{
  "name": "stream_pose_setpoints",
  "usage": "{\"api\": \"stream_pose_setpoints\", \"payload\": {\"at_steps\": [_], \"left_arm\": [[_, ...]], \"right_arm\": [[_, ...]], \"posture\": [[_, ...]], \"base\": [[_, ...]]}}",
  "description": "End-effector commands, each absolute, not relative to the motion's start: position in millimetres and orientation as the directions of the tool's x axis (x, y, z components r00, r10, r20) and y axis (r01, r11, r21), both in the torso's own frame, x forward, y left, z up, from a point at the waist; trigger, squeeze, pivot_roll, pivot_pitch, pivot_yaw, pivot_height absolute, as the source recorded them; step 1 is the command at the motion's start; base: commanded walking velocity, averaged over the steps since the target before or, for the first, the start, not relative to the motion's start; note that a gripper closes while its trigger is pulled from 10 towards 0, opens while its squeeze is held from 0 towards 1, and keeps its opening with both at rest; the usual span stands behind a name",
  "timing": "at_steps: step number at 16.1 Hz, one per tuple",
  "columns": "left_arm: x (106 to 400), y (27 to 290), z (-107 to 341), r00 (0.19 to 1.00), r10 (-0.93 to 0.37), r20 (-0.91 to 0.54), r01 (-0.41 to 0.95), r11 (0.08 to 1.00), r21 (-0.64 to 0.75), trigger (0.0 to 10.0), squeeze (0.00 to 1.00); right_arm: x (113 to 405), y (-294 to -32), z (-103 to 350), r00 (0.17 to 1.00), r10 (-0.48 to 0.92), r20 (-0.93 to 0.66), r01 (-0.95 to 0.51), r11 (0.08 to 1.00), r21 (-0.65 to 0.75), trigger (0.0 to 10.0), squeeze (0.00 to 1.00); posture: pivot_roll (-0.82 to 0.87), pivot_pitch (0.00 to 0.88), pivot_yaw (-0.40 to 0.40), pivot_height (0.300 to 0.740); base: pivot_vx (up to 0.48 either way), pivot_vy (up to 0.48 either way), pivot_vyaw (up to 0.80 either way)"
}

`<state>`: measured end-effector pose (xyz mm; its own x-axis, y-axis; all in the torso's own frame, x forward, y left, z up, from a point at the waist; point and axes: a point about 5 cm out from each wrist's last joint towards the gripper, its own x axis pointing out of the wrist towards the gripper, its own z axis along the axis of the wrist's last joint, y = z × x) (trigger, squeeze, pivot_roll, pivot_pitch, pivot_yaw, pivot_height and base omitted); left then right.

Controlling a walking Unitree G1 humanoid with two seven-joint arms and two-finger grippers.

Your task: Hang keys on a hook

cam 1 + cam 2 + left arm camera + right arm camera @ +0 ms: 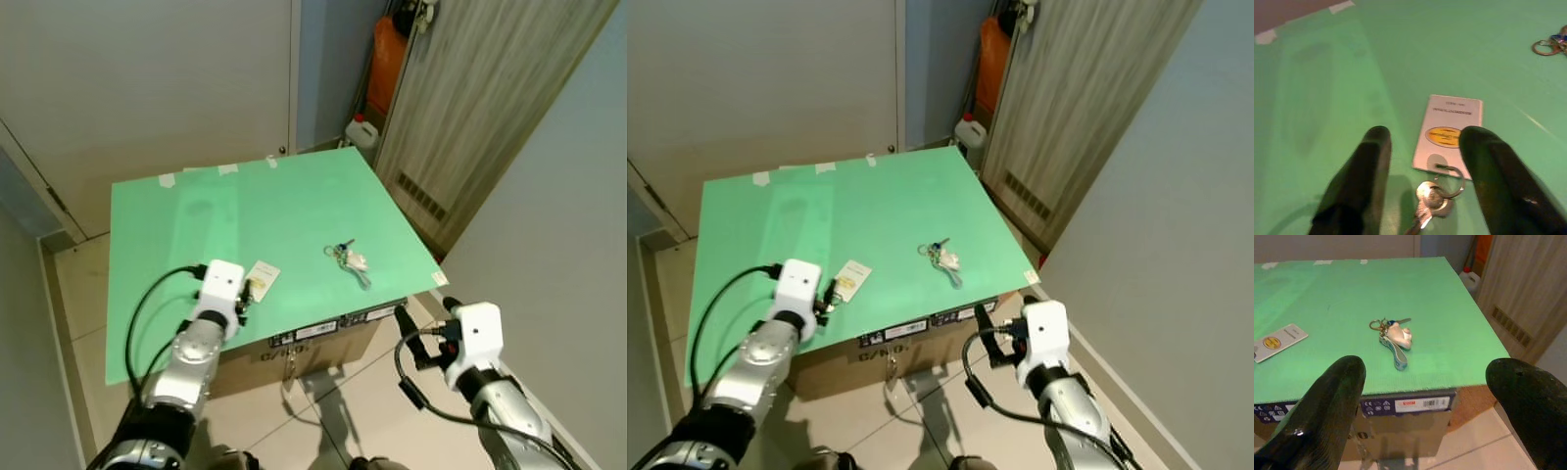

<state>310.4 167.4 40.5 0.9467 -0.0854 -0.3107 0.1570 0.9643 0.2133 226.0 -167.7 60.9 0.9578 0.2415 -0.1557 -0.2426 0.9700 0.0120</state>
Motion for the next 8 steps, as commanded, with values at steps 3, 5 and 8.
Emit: {"api": "stream_pose_setpoints", "payload": {"at_steps": [3,5,8], "left_arm": [[315.2,163.4,40.4,0.948,-0.092,-0.305,0.152,0.972,0.178,10.0,1.0],[315.1,161.1,35.5,0.944,-0.082,-0.321,0.148,0.971,0.185,10.0,1.0],[311.3,148.6,22.6,0.924,-0.092,-0.372,0.16,0.975,0.156,10.0,0.0]], "right_arm": [[216.7,-174.0,69.2,0.961,0.22,-0.167,-0.227,0.974,-0.024,10.0,0.0],[210.6,-179.3,73.2,0.961,0.212,-0.179,-0.222,0.974,-0.037,10.0,0.0],[193.4,-188.8,80.0,0.952,0.204,-0.227,-0.224,0.972,-0.065,10.0,0.0]], "posture": [[-0.15,0.108,-0.035,0.74],[-0.17,0.116,-0.05,0.74],[-0.22,0.159,-0.076,0.74]], "base": [[0.0,0.0,0.0],[0.0,0.0,0.0],[0.0,0.0,0.0]]}}
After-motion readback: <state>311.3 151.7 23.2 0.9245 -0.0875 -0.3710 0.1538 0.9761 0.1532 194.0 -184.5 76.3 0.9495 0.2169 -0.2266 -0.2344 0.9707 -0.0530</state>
